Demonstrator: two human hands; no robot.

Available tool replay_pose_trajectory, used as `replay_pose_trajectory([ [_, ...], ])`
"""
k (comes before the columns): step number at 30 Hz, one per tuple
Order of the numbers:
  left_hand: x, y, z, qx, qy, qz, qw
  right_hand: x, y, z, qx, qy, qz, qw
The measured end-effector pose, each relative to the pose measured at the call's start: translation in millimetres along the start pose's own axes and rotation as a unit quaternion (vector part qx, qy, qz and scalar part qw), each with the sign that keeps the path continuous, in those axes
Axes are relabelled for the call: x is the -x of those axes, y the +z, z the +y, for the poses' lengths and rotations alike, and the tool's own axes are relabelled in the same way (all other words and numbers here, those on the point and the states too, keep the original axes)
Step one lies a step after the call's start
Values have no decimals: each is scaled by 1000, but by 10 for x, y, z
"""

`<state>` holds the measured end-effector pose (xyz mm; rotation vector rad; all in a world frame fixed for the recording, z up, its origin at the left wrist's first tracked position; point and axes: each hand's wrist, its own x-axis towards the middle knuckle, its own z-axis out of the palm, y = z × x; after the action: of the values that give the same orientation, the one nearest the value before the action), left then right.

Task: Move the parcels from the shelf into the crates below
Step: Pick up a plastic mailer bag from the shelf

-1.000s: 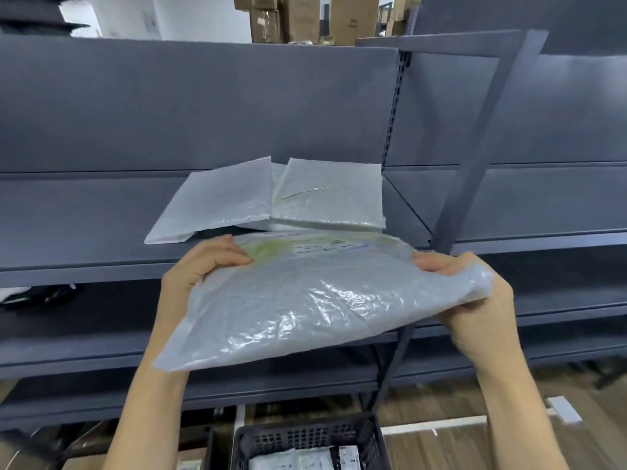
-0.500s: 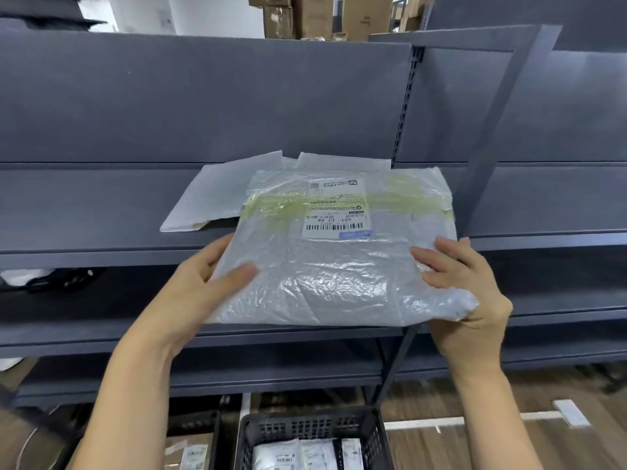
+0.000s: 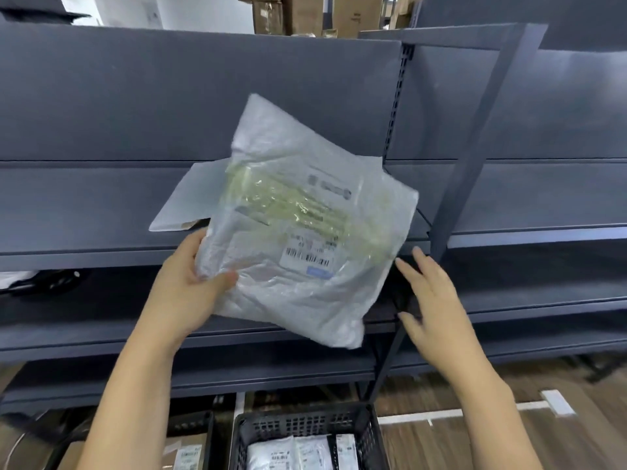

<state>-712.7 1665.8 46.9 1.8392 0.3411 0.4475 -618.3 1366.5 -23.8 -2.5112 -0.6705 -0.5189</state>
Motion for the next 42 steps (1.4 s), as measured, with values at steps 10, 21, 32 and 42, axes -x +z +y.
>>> replay_pose_trajectory([
  [10, -15, 387, 222, -394, 324, -40, 859, -219, -194, -203, 67, -38, 46, 996],
  [21, -245, 366, -40, -355, 314, 63, 878, -251, -295, -106, -10, -70, 34, 997],
  [32, -62, 470, -677, -103, -8, -140, 985, -154, -347, -190, -199, 57, 1, 978],
  [42, -259, 416, -207, -278, 196, -95, 936, -232, -413, -191, -141, 51, -79, 986],
])
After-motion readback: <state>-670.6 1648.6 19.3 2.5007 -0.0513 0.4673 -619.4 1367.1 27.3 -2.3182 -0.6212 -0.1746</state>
